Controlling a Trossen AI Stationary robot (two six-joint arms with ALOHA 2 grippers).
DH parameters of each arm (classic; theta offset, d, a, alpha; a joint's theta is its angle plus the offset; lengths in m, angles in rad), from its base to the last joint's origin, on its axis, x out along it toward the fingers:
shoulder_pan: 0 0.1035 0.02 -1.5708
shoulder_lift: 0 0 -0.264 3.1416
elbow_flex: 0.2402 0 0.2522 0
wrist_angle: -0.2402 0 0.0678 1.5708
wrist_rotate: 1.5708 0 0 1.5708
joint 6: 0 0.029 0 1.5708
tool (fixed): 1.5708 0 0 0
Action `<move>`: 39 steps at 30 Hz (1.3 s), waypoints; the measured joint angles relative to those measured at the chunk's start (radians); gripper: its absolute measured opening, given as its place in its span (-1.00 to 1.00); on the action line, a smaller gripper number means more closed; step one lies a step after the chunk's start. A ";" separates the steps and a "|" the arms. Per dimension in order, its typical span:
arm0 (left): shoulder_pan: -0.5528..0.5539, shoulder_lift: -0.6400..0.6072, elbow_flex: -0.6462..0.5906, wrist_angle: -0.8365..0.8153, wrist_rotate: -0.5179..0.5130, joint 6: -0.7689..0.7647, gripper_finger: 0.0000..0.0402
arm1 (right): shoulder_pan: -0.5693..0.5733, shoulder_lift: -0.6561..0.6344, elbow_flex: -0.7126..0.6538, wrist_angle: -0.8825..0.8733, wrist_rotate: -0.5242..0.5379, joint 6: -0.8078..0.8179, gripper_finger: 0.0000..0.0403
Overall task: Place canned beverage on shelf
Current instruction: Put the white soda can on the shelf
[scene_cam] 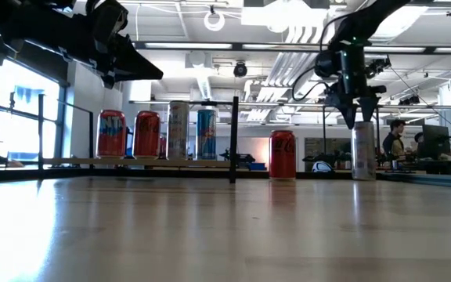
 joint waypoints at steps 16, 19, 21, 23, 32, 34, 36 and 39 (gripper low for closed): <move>0.000 0.000 0.000 -0.001 0.024 0.006 -1.00 | 0.003 0.002 0.112 -0.077 0.027 0.033 0.42; 0.000 0.000 0.000 -0.002 0.029 0.006 -1.00 | -0.024 0.004 0.092 -0.079 -0.013 0.052 0.42; -0.001 0.000 0.000 -0.002 0.029 0.006 -1.00 | -0.032 0.004 0.080 -0.059 -0.032 0.048 0.42; -0.001 0.000 0.000 -0.002 0.029 0.006 -1.00 | -0.036 0.005 0.074 -0.044 -0.038 0.045 0.42; 0.000 0.000 0.000 -0.001 0.029 0.007 -1.00 | -0.036 0.006 0.054 -0.026 -0.044 0.030 0.42; 0.000 0.000 0.000 -0.001 0.029 0.007 -1.00 | -0.036 0.013 0.054 -0.026 -0.043 0.032 0.42; 0.000 0.000 0.000 -0.001 0.029 0.007 -1.00 | -0.036 0.023 0.054 -0.027 -0.039 0.034 0.42; 0.000 0.000 0.000 -0.001 0.029 0.007 -1.00 | -0.036 0.045 0.057 -0.037 -0.027 0.033 0.42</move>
